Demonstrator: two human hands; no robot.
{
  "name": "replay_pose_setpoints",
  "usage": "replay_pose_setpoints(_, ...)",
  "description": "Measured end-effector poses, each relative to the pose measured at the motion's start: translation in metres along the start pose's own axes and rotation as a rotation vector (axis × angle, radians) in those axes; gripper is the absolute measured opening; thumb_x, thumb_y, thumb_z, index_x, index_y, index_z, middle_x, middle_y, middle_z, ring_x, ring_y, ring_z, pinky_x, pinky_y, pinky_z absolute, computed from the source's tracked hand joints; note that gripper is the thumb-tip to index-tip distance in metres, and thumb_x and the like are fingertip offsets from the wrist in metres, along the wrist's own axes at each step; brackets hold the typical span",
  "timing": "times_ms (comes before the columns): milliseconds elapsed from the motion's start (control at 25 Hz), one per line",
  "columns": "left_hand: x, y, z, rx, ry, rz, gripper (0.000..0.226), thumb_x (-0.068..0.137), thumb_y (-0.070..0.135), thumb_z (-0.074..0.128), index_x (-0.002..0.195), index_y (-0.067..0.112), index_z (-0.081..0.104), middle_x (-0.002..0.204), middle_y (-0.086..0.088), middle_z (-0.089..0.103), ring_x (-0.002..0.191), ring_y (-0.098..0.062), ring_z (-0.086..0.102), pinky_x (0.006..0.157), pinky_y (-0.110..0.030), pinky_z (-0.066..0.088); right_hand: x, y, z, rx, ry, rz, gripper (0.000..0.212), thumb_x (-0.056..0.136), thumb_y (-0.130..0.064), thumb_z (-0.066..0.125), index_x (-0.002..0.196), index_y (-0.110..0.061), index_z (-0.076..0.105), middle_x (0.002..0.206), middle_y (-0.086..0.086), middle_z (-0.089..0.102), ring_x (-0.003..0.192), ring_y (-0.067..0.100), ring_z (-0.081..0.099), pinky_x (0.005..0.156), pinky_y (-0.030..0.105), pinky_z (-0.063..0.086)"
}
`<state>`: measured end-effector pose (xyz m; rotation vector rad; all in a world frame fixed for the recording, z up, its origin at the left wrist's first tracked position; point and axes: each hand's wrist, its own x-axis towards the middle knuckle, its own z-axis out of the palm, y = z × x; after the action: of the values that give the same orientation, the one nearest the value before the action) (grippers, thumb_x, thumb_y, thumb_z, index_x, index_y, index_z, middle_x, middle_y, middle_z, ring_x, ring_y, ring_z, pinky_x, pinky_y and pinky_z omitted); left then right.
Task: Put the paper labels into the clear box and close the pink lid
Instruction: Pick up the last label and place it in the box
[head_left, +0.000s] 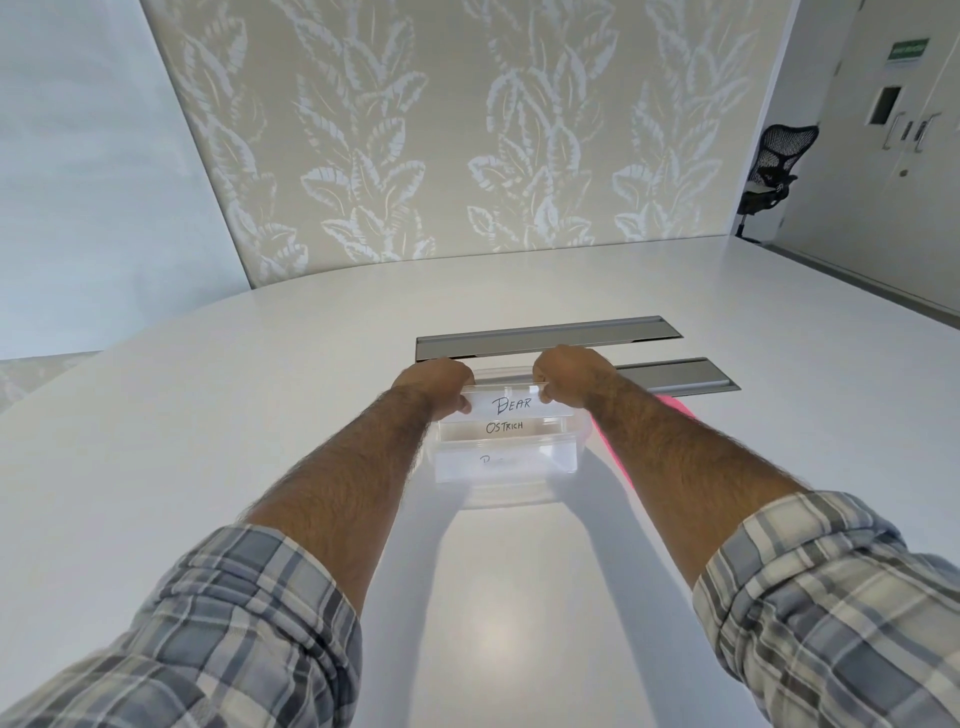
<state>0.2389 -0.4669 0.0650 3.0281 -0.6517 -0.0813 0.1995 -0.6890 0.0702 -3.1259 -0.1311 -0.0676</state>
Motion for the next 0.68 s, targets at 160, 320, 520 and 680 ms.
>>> replay_pose_setpoints(160,0.009,-0.001,0.006,0.019,-0.004,-0.007,0.048,0.089,0.033,0.069,0.136,0.028,0.057,0.138,0.003,0.058,0.126,-0.026,0.055,0.096,-0.038,0.046,0.007,0.001,0.005,-0.047,-0.013,-0.032,0.026,0.084,-0.019,0.070,0.109,-0.018,0.068,0.115,0.005,0.067,0.106,0.027,0.062,0.081,0.035,0.047)
replay_pose_setpoints(320,0.016,0.000,0.015,0.061,-0.015,-0.011,0.049,0.089,0.031,0.069,0.136,0.025,0.057,0.139,0.001,0.058,0.125,-0.028,0.057,0.093,-0.037,0.045,0.014,0.002,0.011,-0.085,-0.036,-0.045,0.027,0.085,-0.021,0.069,0.112,-0.016,0.067,0.117,0.006,0.065,0.109,0.028,0.062,0.086,0.037,0.049)
replay_pose_setpoints(520,0.021,-0.002,0.021,0.073,-0.030,-0.019,0.051,0.089,0.029,0.069,0.138,0.025,0.056,0.140,-0.001,0.058,0.125,-0.028,0.057,0.094,-0.037,0.045,0.021,0.002,0.020,-0.122,-0.054,-0.072,0.028,0.086,-0.023,0.069,0.113,-0.016,0.065,0.117,0.006,0.065,0.107,0.029,0.063,0.087,0.039,0.051)
replay_pose_setpoints(680,0.021,-0.002,0.025,0.108,-0.038,-0.006,0.050,0.090,0.029,0.069,0.138,0.025,0.056,0.139,0.000,0.058,0.126,-0.027,0.056,0.094,-0.037,0.045,0.024,0.001,0.025,-0.105,-0.074,-0.073,0.028,0.084,-0.022,0.071,0.110,-0.016,0.066,0.115,0.005,0.066,0.104,0.028,0.064,0.087,0.039,0.052)
